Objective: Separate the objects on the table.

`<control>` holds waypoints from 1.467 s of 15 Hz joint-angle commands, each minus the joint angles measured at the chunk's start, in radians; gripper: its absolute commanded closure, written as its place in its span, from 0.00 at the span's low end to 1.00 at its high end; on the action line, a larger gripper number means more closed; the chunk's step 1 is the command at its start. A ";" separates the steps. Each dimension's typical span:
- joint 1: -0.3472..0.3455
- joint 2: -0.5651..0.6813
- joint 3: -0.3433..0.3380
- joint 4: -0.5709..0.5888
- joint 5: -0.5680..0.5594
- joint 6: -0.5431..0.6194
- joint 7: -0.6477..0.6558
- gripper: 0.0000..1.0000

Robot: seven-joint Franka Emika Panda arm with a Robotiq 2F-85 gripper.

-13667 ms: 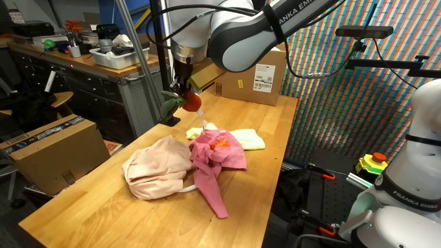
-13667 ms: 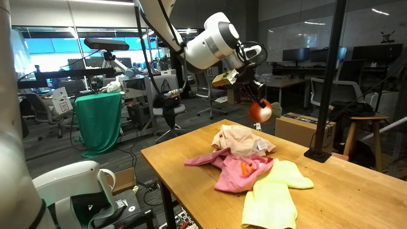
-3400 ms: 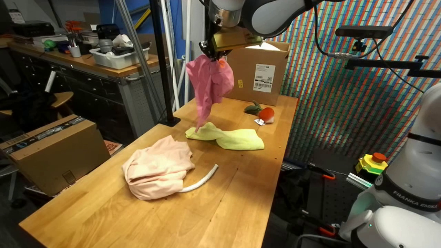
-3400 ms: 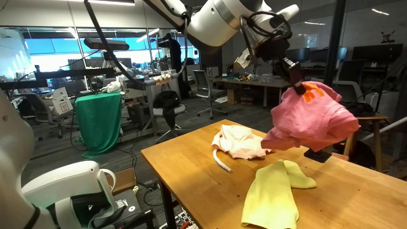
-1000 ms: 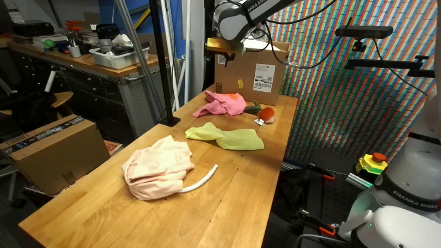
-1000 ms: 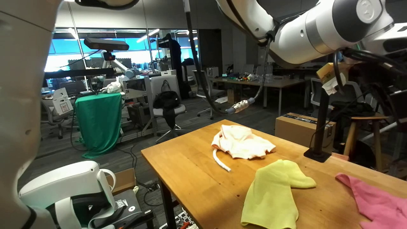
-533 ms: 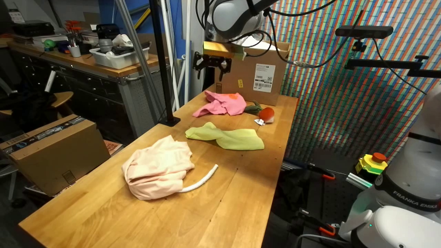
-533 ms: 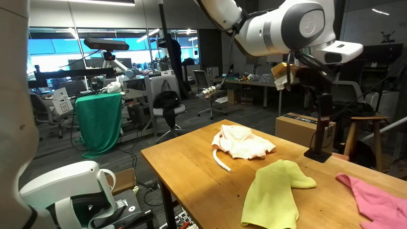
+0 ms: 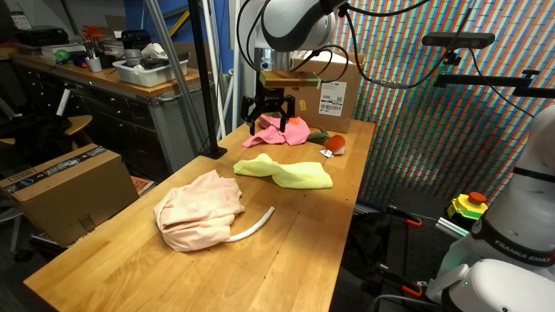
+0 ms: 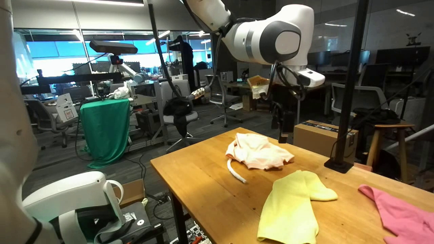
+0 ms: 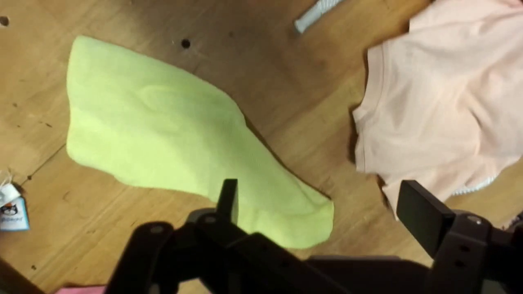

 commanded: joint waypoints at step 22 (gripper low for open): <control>0.050 0.146 -0.021 -0.067 -0.069 0.070 -0.174 0.00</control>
